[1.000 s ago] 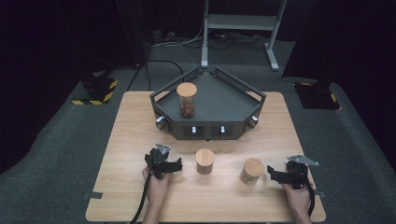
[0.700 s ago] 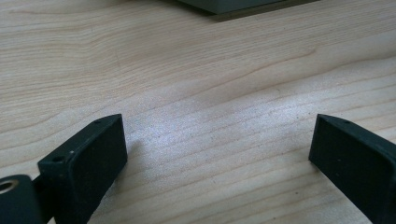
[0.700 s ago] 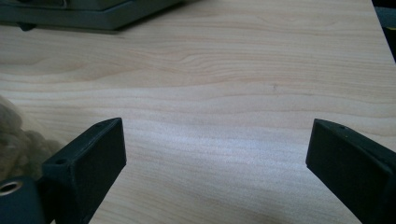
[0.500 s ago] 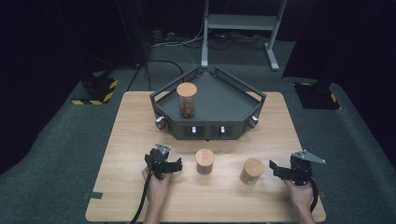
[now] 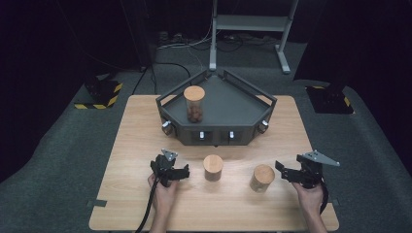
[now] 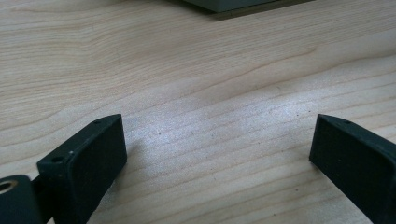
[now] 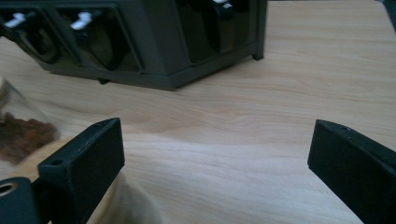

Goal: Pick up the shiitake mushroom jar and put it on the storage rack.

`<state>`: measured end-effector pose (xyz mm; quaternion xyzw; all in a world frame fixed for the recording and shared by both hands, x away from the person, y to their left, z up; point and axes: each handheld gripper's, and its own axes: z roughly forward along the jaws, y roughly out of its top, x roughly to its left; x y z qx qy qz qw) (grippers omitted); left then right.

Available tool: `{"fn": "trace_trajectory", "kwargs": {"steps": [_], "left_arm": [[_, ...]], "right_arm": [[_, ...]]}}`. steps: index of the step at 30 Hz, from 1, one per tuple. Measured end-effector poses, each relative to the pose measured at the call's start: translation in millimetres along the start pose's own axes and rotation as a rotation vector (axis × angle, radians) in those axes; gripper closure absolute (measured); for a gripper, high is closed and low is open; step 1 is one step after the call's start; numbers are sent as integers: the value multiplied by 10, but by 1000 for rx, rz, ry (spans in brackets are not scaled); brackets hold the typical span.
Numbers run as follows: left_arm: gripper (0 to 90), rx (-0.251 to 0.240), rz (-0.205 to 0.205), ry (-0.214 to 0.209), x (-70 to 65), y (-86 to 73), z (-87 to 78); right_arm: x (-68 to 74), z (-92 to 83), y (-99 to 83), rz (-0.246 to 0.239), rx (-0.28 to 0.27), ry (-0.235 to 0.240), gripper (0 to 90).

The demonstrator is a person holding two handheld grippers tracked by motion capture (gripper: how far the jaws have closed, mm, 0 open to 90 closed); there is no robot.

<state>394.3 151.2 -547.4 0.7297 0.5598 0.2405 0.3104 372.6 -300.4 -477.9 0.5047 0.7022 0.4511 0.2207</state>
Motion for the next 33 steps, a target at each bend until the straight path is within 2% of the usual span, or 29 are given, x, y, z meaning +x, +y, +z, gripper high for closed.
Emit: {"fn": "trace_trajectory", "kwargs": {"steps": [18,21,28,33], "left_arm": [[40,1,-1,4,-4,-8,-9],[40,1,-1,4,-4,-9,-10],[40,1,-1,4,-4,-9,-11],[40,1,-2,4,-4,-10,-10]], "right_arm": [[455,64,261,-43,-37,139,31],[517,77,282,-44,-38,172,35],[712,114,324,-83,-30,210,38],[839,155,324,-75,-33,257,42]]}}
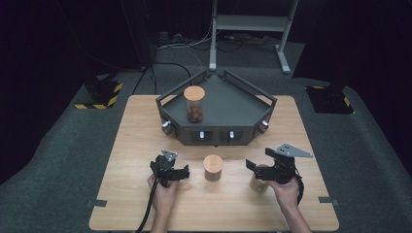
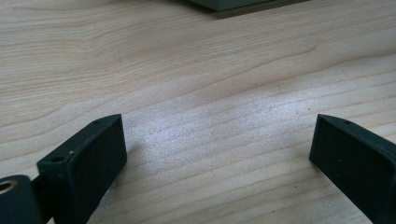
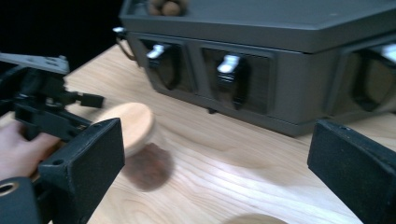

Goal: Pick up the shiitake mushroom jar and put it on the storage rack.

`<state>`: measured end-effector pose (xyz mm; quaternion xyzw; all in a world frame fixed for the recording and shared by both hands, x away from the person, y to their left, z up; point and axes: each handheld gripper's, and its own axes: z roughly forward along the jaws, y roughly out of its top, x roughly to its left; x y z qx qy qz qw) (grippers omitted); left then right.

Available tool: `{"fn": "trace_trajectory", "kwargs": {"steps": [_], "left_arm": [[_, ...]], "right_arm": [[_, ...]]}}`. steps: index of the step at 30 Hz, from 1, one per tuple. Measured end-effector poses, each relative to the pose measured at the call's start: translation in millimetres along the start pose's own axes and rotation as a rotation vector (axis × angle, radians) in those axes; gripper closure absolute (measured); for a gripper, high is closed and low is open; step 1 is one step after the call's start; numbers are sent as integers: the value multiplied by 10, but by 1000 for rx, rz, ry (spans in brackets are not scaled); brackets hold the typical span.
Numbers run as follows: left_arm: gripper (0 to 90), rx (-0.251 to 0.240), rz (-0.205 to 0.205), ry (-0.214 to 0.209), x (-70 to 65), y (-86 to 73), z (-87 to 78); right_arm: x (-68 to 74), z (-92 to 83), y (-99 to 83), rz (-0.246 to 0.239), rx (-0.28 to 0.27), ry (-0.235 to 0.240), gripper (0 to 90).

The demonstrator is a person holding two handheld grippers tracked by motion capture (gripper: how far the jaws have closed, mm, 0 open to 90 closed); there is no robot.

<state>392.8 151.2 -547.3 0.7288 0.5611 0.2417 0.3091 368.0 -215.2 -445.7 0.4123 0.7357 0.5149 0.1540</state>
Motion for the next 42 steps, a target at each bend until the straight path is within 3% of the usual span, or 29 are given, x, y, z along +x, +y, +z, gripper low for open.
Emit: {"fn": "trace_trajectory", "kwargs": {"steps": [8,22,42], "left_arm": [[40,0,0,0,0,0,0],[40,0,0,0,0,0,0],[40,0,0,0,0,0,0]], "right_arm": [[190,129,27,-24,6,40,46],[463,339,-17,-71,30,68,60],[681,580,-123,-92,61,50,64]]}}
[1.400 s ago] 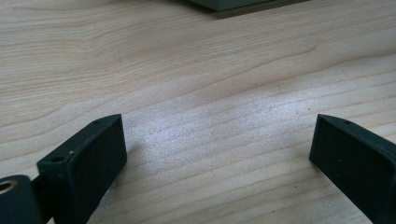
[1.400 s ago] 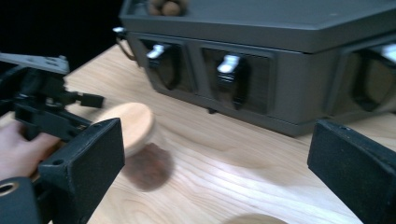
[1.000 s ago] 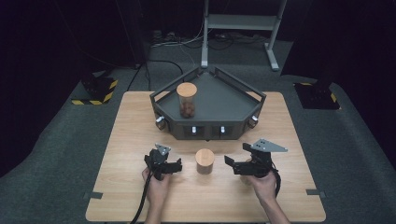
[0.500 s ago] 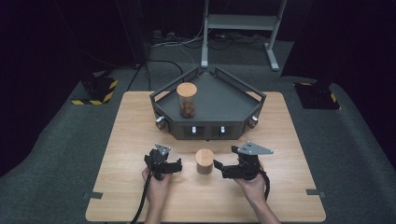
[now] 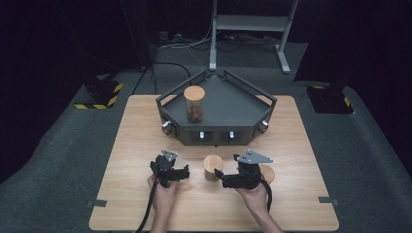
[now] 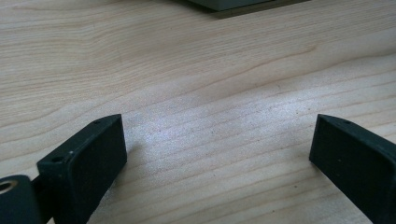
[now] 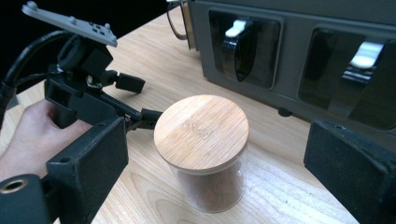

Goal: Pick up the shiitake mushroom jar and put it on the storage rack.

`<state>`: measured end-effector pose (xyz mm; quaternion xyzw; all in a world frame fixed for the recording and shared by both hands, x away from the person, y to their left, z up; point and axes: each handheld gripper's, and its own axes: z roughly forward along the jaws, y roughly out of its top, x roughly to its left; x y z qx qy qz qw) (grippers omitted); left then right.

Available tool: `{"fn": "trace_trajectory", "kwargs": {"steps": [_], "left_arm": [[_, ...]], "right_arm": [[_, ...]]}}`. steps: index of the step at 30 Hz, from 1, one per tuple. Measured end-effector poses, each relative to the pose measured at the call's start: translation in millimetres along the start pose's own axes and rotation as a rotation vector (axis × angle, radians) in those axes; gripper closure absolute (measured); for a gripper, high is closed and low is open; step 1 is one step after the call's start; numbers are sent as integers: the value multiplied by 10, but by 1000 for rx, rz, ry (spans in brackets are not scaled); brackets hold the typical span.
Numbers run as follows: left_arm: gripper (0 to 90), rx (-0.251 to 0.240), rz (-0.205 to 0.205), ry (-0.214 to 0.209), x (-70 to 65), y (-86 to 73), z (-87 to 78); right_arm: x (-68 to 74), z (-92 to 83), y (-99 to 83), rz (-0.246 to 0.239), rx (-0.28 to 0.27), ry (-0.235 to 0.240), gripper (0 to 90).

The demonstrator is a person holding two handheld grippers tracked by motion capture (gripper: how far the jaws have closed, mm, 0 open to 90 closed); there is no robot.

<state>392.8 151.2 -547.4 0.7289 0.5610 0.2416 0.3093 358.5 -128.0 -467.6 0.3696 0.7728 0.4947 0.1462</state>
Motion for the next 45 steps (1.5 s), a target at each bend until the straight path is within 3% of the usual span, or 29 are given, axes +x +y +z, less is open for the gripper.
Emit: {"fn": "trace_trajectory", "kwargs": {"steps": [20,27,45], "left_arm": [[40,0,0,0,0,0,0],[40,0,0,0,0,0,0],[40,0,1,0,0,0,0]], "right_arm": [[86,298,-179,9,31,-48,76],[96,413,-235,8,78,-59,84],[121,619,-281,12,114,-86,157]]}}
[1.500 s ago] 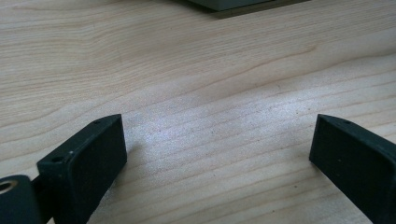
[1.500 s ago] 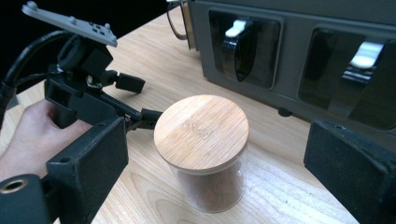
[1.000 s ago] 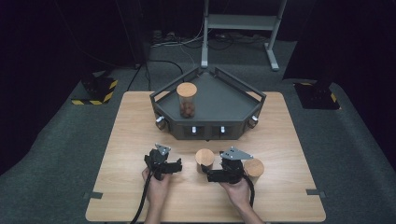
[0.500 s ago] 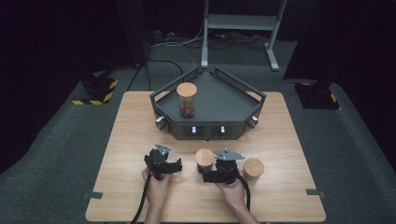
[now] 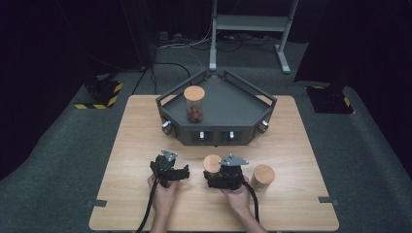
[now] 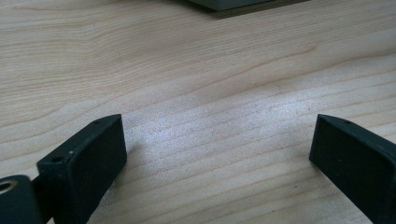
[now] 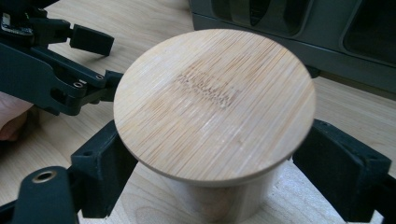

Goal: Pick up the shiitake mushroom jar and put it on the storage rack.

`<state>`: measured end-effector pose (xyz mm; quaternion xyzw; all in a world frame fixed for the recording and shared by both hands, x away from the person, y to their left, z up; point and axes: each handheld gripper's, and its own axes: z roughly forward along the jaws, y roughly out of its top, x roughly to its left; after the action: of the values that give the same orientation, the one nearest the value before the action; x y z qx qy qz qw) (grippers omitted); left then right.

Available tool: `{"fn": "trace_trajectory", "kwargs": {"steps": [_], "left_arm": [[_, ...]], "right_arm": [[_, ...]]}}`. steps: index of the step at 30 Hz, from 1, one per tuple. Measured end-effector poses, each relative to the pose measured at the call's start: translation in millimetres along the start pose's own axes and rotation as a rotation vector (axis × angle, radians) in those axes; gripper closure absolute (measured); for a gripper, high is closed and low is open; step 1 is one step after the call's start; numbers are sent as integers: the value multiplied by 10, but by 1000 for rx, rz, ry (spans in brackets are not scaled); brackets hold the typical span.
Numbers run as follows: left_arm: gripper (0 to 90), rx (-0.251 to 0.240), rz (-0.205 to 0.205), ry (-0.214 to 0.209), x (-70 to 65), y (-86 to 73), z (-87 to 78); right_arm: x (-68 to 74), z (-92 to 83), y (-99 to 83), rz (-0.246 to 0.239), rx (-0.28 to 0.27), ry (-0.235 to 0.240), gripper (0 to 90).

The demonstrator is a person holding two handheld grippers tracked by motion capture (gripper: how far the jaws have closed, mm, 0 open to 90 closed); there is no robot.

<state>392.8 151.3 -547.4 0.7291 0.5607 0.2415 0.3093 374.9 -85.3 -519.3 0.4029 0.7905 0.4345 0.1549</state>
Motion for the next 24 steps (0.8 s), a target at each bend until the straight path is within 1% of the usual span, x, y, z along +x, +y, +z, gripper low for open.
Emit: {"fn": "trace_trajectory", "kwargs": {"steps": [4,6,11,16,17,24], "left_arm": [[40,0,0,0,0,0,0],[40,0,0,0,0,0,0],[40,0,0,0,0,0,0],[40,0,1,0,0,0,0],[40,0,0,0,0,0,0],[40,0,0,0,0,0,0]], "right_arm": [[3,23,-5,-2,1,-17,173],[1,24,-11,4,-6,-18,186],[22,30,-42,-6,-19,-25,224],[33,34,-50,-21,-21,-32,236],[43,30,-55,-32,-26,-40,242],[55,25,-56,-56,-30,-52,250]]}}
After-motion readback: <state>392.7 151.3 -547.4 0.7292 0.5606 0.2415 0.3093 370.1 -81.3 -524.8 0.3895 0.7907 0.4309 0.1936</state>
